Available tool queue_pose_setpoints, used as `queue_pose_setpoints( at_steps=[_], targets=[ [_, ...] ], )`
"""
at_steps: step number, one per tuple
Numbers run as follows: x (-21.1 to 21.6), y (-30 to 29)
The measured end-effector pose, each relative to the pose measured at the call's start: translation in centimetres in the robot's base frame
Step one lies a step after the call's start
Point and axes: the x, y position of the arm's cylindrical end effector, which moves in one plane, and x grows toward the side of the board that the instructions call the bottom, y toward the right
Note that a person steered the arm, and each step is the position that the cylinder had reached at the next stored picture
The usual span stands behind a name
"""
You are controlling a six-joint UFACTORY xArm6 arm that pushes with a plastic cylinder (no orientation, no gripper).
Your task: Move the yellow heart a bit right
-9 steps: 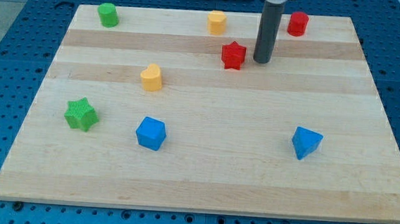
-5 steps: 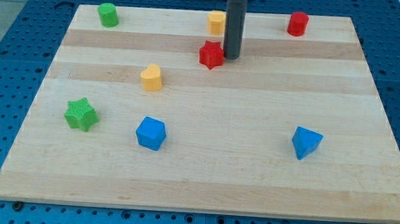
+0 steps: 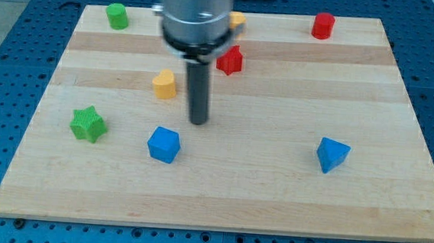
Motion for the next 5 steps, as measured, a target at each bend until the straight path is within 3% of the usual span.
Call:
queue_pose_setpoints(
  at_steps=[1,2,3,5],
  targets=[
    [0.0,-7.4],
    [-2.6,-10.9],
    [-6.1,-10.9],
    [-6.0,-4.1]
  ],
)
